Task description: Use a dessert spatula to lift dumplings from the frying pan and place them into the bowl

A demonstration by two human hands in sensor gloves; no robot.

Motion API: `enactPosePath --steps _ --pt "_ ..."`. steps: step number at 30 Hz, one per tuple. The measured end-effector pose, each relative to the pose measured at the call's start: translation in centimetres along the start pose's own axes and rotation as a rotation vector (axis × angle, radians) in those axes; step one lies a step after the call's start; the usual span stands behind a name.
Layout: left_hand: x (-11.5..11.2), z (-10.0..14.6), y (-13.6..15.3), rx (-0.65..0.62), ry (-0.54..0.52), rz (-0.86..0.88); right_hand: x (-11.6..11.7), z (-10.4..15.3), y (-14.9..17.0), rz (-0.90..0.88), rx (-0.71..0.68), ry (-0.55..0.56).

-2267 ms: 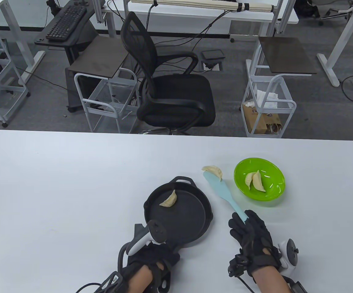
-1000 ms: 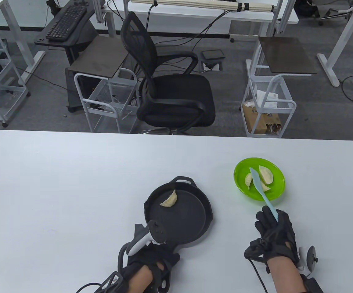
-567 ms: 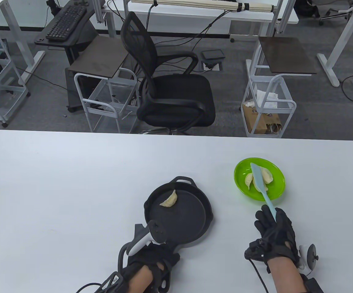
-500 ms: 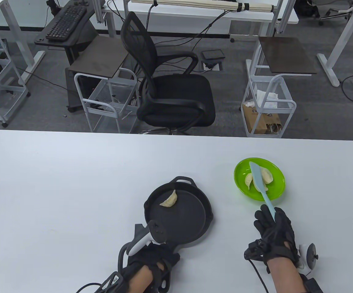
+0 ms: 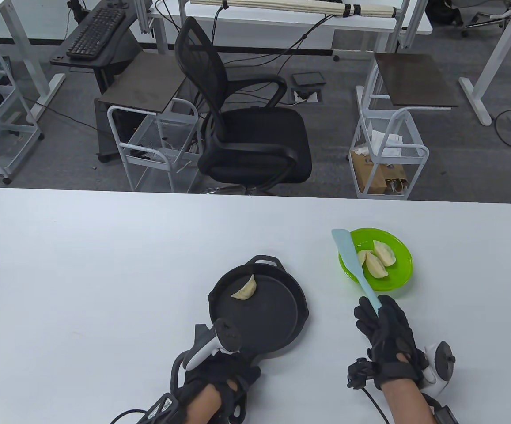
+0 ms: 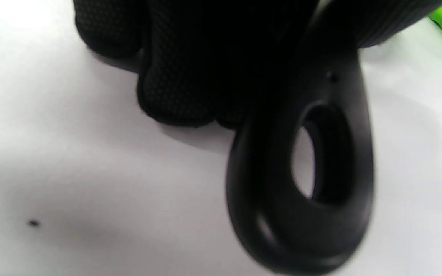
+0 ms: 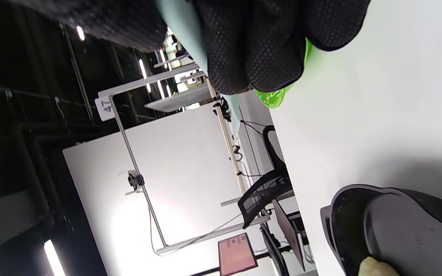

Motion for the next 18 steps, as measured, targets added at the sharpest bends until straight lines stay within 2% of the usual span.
enactPosePath --steps 18 --pt "0.0 0.0 0.0 0.0 0.0 0.001 2.8 0.4 0.1 0.201 -0.004 -0.187"
Point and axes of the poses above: the tracker on the back of each hand, its own y axis roughly to the little-finger side, its own z axis roughly from the fingertips to the wrist, x = y × z, the point moved 3 cm from there along -z, roughly from the wrist to the fingertips, and after that the axes turned 2 degrees about -y, right-handed, at the moved point
